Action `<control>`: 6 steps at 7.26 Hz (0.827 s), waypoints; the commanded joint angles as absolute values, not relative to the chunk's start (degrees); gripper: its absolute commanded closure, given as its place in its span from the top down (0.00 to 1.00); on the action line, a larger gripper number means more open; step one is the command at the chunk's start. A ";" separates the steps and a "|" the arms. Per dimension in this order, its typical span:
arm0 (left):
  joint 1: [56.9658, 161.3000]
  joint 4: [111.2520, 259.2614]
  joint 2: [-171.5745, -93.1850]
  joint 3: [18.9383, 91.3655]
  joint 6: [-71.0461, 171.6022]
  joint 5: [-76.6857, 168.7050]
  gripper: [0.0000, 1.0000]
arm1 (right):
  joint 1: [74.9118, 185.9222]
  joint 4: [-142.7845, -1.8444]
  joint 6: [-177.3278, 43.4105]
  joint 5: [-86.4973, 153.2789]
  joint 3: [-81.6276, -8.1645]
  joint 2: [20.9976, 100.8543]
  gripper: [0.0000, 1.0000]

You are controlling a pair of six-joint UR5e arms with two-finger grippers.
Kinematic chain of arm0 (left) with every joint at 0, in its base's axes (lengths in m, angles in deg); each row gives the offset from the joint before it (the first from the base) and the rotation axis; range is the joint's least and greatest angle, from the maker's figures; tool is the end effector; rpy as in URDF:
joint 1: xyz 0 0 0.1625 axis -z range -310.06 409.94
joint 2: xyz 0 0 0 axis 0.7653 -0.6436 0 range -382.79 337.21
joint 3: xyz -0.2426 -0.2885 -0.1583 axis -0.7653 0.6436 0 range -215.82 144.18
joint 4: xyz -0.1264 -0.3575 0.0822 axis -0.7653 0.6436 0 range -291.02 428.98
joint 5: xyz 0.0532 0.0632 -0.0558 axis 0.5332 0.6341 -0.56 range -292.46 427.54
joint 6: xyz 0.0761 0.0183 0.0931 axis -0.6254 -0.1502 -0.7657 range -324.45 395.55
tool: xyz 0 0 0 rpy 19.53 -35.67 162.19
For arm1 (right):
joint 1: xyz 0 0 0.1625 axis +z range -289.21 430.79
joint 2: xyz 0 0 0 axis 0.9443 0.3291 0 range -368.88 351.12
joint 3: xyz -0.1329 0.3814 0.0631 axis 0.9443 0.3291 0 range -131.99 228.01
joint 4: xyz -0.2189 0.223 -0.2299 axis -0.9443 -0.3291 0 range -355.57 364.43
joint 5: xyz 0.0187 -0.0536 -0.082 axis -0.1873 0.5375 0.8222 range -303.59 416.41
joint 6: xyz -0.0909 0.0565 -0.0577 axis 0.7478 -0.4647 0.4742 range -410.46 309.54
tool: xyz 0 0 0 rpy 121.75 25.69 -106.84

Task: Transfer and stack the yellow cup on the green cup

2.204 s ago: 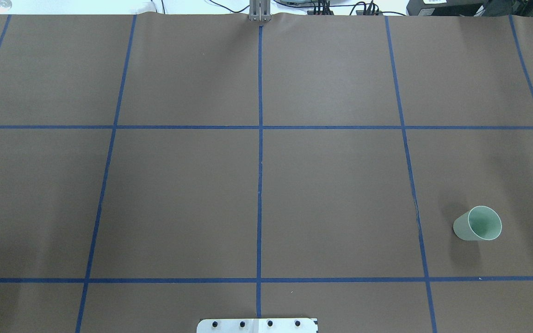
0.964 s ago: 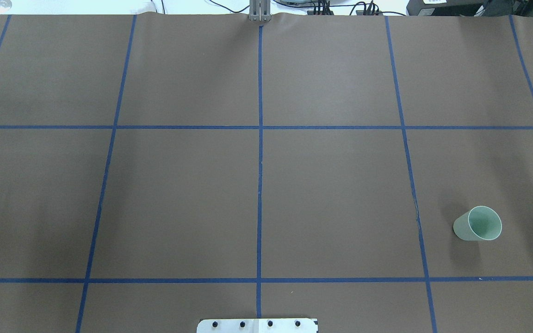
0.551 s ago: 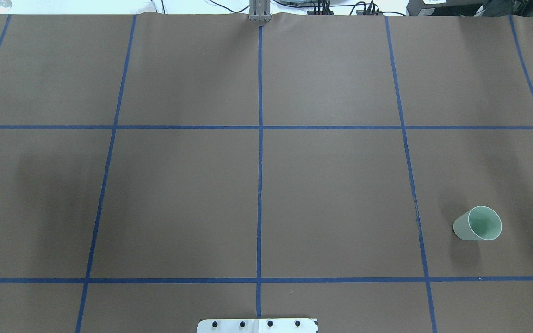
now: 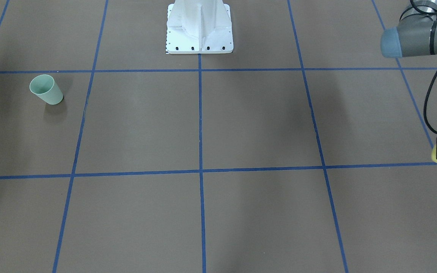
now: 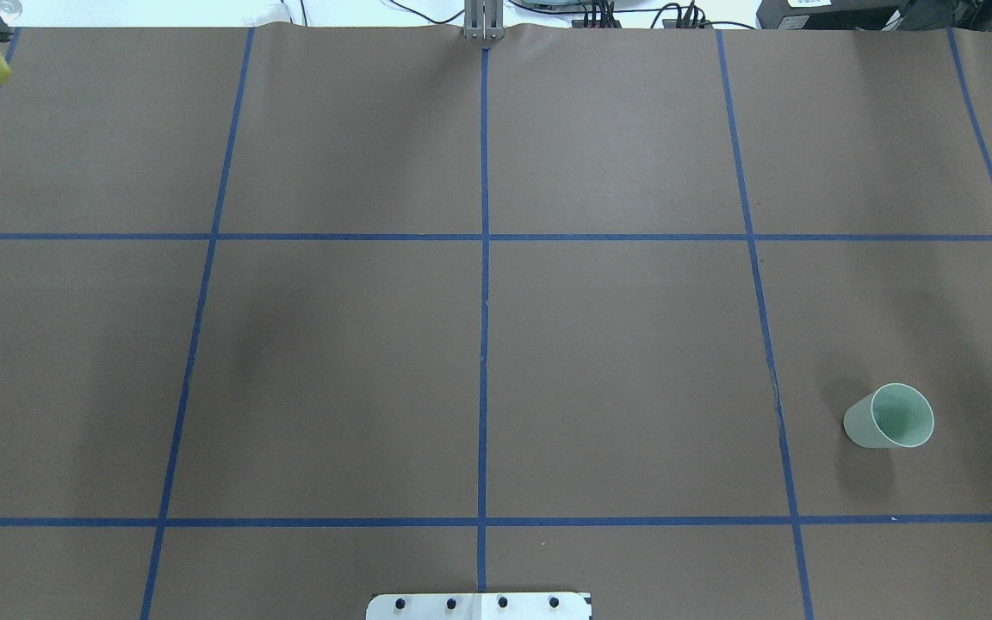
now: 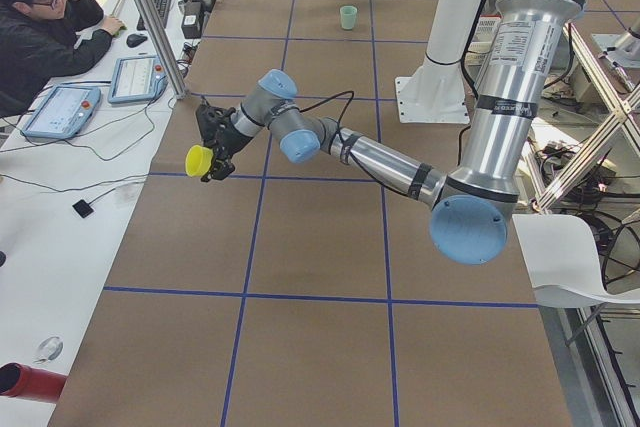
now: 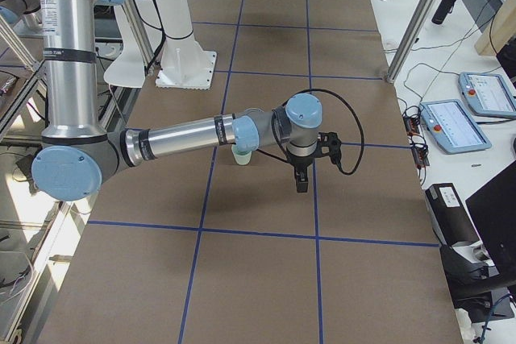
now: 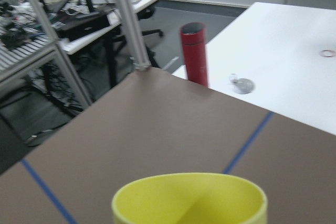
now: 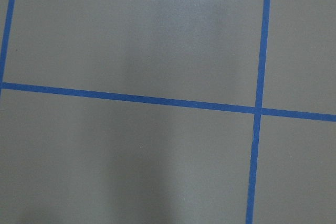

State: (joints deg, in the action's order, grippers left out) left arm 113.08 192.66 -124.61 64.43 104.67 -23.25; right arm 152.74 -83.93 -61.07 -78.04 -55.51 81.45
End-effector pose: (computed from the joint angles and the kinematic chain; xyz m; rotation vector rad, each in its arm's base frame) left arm 0.1437 -0.5753 0.4117 0.6553 0.7468 -0.6708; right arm -0.0183 -0.4731 0.5465 0.1173 -0.8008 -0.0580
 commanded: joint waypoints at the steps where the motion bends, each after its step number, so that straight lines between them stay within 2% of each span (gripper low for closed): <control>1: 110.15 202.80 -127.01 64.82 94.52 -30.92 0.00 | 151.22 -83.98 -61.09 -78.32 -55.70 80.42 1.00; 3: 108.75 215.25 -127.63 61.76 86.90 -43.24 0.00 | 147.36 -84.07 -61.18 -77.97 -55.52 78.75 1.00; 6: 98.84 234.77 -131.94 53.85 86.70 -45.31 0.00 | 143.03 -85.39 -65.98 -81.46 -55.61 74.80 1.00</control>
State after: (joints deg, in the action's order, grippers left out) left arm 102.98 226.70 -130.87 56.94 86.97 -45.04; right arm 144.06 -84.85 -62.70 -78.97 -55.61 76.20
